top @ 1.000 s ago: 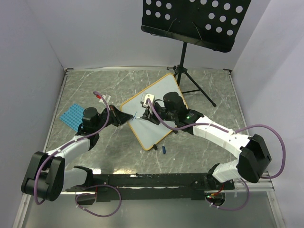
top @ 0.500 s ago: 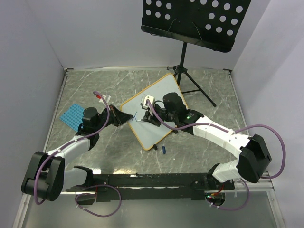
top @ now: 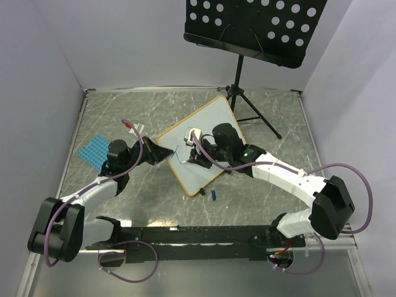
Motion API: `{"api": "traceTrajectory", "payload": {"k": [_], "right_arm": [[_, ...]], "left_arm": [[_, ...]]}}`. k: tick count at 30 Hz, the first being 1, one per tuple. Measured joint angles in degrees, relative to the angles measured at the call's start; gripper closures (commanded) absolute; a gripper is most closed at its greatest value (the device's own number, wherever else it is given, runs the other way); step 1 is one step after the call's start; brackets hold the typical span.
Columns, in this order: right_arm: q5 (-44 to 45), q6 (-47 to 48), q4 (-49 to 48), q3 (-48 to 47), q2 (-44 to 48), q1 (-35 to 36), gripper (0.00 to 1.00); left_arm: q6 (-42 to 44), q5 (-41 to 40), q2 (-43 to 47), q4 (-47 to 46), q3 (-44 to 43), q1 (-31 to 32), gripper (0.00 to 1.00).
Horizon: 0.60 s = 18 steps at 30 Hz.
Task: Write a sentence on the whiteboard
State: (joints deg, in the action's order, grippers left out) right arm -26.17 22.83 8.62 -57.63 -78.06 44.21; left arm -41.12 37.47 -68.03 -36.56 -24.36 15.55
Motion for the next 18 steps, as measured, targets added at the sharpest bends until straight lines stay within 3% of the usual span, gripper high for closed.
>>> {"api": "traceTrajectory", "payload": {"k": [18], "right_arm": [[-0.5, -0.66, 0.2, 0.0, 4.81, -0.52, 1.0]], "left_arm": [[0.2, 0.07, 0.33, 0.31, 0.0, 0.02, 0.99]]}}
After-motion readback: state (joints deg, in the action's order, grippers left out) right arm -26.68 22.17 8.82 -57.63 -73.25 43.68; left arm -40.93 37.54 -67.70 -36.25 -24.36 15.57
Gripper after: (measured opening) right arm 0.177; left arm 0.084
